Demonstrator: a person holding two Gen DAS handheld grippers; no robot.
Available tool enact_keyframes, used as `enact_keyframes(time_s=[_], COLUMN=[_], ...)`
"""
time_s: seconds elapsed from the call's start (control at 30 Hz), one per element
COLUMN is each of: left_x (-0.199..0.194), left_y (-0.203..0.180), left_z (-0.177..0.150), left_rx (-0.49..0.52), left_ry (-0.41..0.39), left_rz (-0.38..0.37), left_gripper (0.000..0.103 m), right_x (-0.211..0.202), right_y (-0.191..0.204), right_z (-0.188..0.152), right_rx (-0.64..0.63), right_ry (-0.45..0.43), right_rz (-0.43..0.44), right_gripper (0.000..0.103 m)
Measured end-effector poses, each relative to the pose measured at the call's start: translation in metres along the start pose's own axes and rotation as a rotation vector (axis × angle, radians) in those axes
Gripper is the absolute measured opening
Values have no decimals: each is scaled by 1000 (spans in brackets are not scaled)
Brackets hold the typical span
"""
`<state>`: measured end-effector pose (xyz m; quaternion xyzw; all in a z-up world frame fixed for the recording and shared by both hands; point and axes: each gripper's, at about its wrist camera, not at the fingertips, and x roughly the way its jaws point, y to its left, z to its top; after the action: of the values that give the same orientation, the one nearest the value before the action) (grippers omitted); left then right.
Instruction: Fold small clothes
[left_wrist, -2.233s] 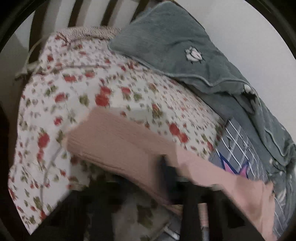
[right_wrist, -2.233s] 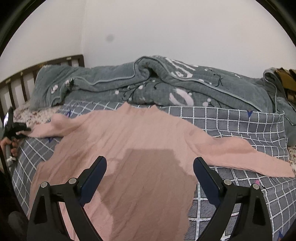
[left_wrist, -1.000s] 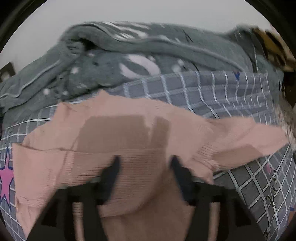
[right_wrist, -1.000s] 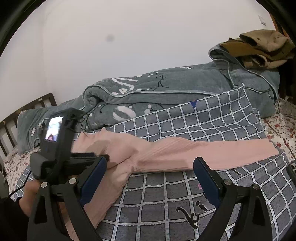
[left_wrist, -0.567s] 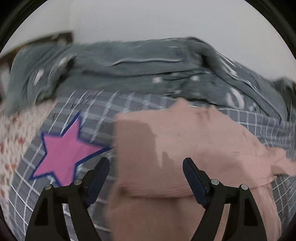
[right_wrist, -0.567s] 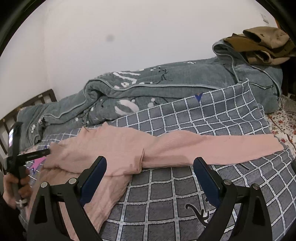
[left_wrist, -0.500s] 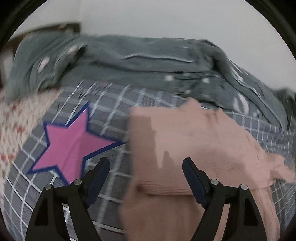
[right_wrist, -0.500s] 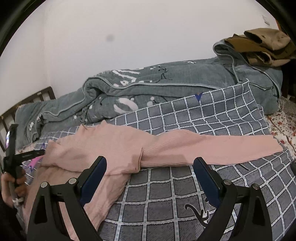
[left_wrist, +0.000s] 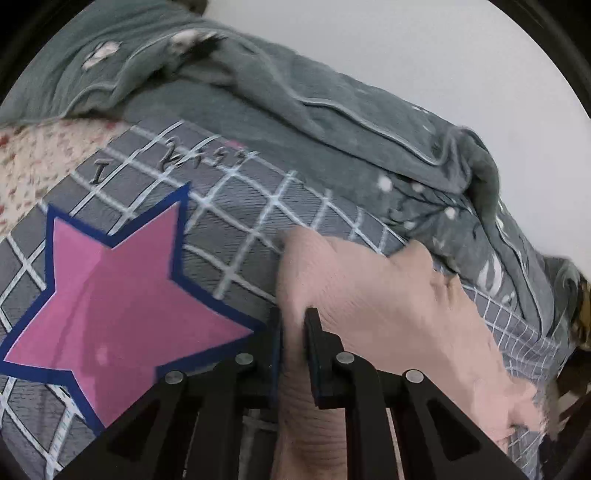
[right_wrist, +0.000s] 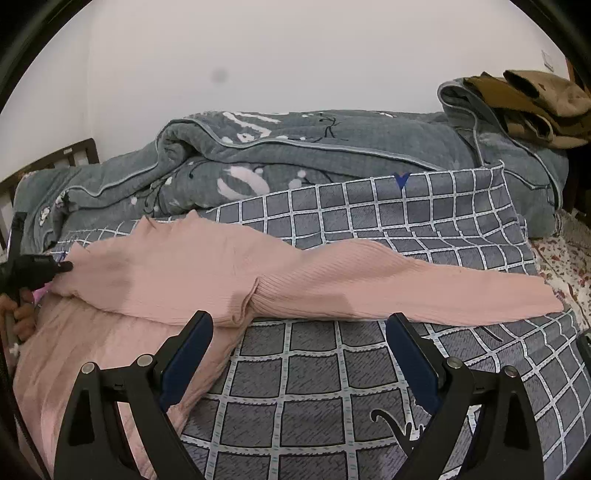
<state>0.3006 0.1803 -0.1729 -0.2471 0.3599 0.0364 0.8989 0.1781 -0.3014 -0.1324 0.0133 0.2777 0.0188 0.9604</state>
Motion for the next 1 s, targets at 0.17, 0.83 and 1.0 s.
enact_keyframes(time_s=[0.17, 0.83, 1.0], left_x=[1, -9, -7], left_y=[0, -23, -27], left_z=[-7, -27, -29], left_rx=[20, 197, 223], left_ry=[-20, -40, -36], left_rz=[49, 94, 118], left_gripper=[14, 58, 60], right_x=[1, -44, -35], right_y=[1, -81, -115], right_z=[0, 18, 16], right_rx=[-9, 97, 171], right_ry=[10, -77, -26], right_rz=[2, -82, -108], right_gripper=[93, 88, 52])
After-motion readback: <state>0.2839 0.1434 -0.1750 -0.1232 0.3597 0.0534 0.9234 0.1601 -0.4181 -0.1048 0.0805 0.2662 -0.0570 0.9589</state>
